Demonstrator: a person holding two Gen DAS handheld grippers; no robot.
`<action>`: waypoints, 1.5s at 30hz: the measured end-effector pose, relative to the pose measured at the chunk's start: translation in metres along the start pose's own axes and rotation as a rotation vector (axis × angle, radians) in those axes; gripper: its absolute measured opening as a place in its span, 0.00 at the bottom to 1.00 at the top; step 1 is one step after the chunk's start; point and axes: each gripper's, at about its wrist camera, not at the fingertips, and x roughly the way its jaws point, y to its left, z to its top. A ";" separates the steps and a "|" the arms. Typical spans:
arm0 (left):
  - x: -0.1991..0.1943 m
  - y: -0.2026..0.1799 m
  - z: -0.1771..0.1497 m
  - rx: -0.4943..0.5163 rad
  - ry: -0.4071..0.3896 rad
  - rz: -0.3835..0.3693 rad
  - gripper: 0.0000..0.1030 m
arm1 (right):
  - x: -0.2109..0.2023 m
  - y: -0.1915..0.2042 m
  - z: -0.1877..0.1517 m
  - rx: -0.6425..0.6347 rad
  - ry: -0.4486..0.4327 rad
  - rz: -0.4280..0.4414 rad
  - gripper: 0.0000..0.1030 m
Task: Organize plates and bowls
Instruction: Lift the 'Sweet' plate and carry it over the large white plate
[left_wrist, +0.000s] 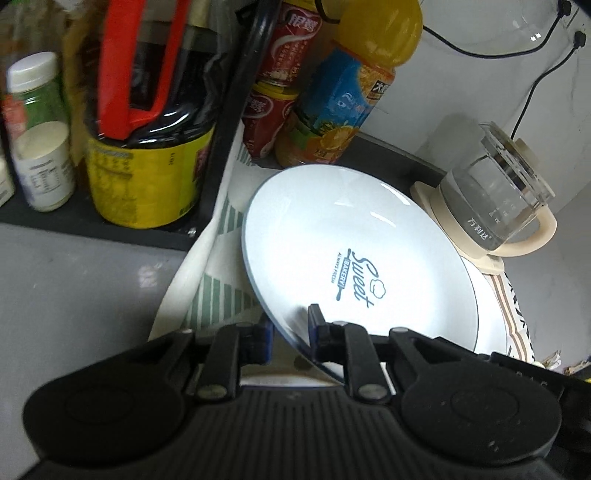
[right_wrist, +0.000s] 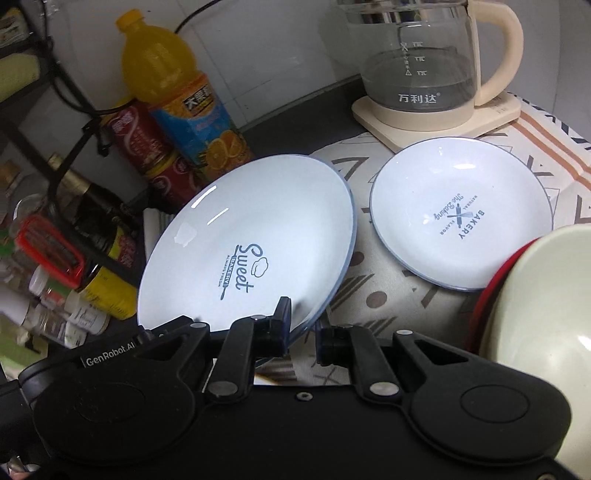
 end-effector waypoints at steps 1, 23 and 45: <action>-0.002 -0.002 -0.002 -0.006 -0.004 0.006 0.16 | -0.002 -0.001 -0.001 -0.006 0.002 0.007 0.11; -0.080 0.005 -0.092 -0.165 -0.084 0.135 0.16 | -0.054 0.001 -0.054 -0.177 0.073 0.123 0.12; -0.106 0.002 -0.160 -0.224 -0.041 0.184 0.17 | -0.078 -0.017 -0.100 -0.229 0.138 0.125 0.12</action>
